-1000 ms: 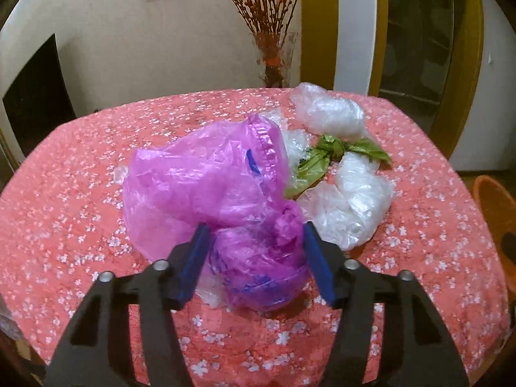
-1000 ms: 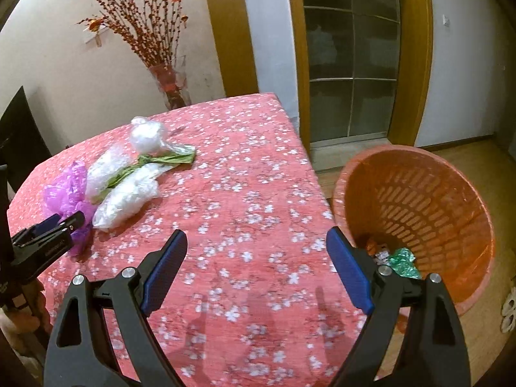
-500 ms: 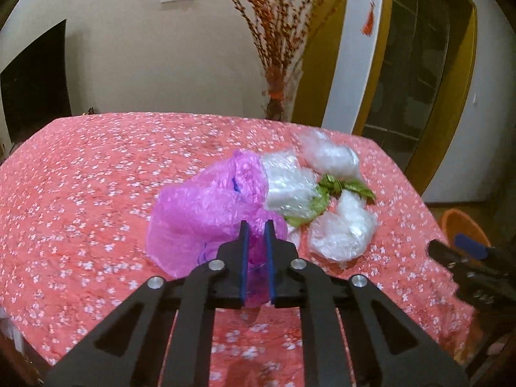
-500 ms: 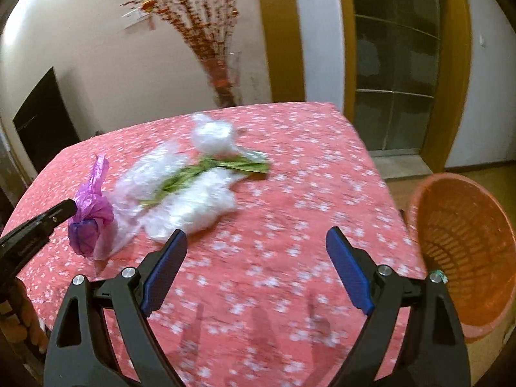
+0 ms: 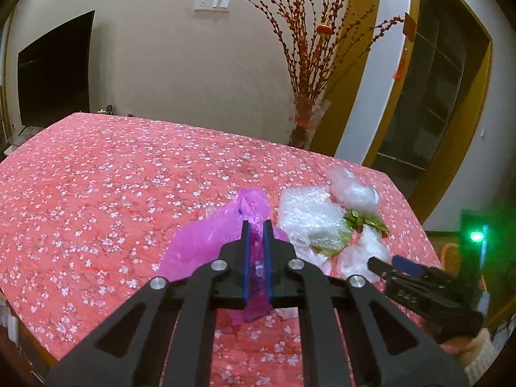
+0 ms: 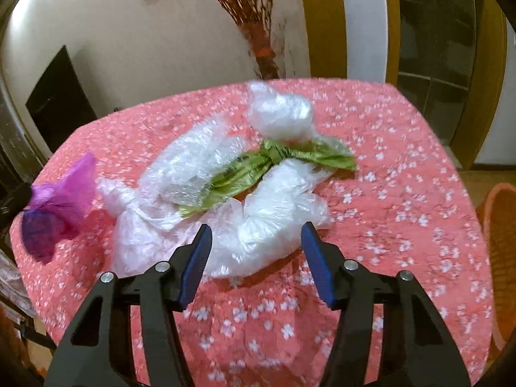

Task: Collect trash
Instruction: 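Carry the purple bag and clear plastic over the basket and open both tools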

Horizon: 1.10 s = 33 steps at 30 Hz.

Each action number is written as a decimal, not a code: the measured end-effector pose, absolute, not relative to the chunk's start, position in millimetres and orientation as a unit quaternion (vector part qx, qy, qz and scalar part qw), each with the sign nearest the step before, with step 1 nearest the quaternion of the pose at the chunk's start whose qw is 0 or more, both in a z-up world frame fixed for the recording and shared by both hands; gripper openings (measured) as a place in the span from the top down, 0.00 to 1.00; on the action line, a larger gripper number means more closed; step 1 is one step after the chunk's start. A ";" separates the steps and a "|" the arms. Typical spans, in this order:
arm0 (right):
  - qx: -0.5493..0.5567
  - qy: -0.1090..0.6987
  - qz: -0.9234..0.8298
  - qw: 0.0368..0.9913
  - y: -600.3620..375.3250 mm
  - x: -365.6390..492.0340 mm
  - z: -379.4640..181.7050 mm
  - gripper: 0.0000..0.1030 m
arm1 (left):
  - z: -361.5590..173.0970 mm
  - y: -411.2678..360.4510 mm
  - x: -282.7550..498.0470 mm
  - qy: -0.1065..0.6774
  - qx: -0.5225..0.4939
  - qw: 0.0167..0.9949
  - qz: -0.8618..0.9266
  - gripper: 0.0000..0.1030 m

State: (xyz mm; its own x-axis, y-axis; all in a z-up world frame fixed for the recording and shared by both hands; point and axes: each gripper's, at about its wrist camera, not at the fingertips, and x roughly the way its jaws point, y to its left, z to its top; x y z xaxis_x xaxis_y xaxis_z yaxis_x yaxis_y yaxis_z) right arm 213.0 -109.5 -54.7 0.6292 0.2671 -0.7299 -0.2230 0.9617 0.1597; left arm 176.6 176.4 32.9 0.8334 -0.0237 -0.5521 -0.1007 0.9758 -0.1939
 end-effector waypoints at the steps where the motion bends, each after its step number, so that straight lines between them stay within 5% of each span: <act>1: 0.022 0.418 0.132 0.898 -109.0 215.8 -60.1 0.54 | 33.5 177.3 176.6 0.287 -0.108 0.951 0.020 0.92; 3: 0.006 0.423 0.132 0.897 -111.2 213.8 -65.5 0.73 | 33.4 178.2 177.0 0.288 -0.110 0.951 0.018 0.92; 6: -0.008 0.416 0.136 0.899 -116.9 204.0 -62.8 0.84 | 30.6 178.1 178.7 0.291 -0.114 0.950 0.015 0.92; 33: 0.033 0.314 0.057 0.947 -250.8 139.4 5.2 0.84 | 75.9 48.5 185.9 0.271 -0.099 0.949 -0.129 0.92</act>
